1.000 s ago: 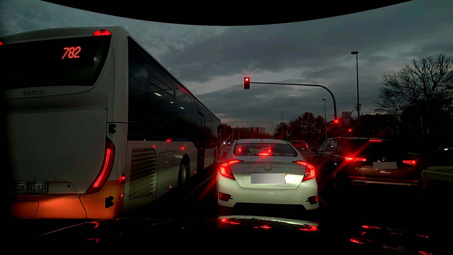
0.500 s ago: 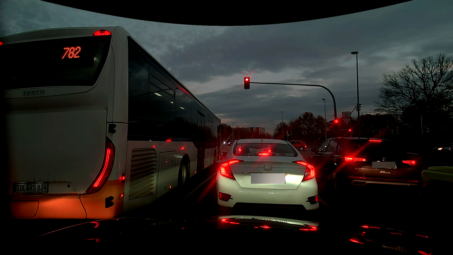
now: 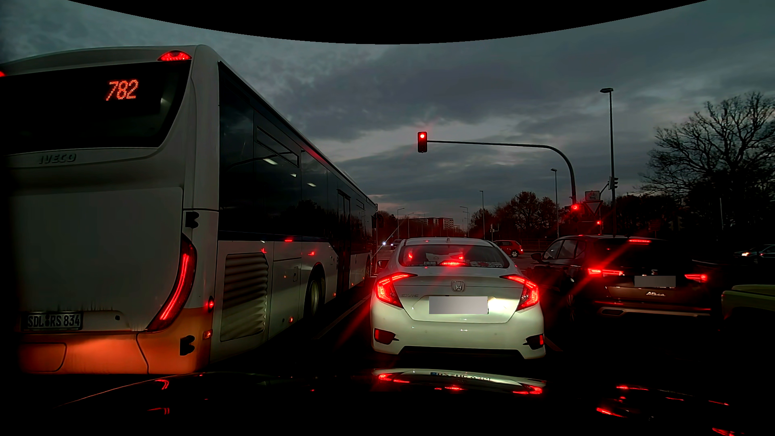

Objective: Follow the waypoints while adhering to traffic rules and regulations

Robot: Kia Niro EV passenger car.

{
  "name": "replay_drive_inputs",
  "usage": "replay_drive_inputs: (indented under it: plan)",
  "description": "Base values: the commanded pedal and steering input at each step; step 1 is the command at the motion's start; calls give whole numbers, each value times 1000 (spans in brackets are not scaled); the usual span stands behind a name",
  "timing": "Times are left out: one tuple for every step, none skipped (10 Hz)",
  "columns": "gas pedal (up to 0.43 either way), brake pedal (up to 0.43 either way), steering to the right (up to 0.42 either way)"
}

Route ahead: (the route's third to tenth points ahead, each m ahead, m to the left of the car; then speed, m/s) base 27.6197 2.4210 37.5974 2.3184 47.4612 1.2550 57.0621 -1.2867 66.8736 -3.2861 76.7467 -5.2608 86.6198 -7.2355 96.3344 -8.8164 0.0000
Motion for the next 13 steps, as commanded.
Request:
replay_drive_inputs:
  plan:
    - [0, 366, 14]
    - [0, 366, 14]
    - [0, 366, 14]
    - [0, 366, 14]
    - [0, 366, 14]
    - [0, 366, 14]
    - [0, 366, 14]
    - [0, 366, 14]
    - [0, 366, 14]
    - [0, 366, 14]
    - [0, 366, 14]
    - [0, 366, 14]
    - [0, 366, 14]
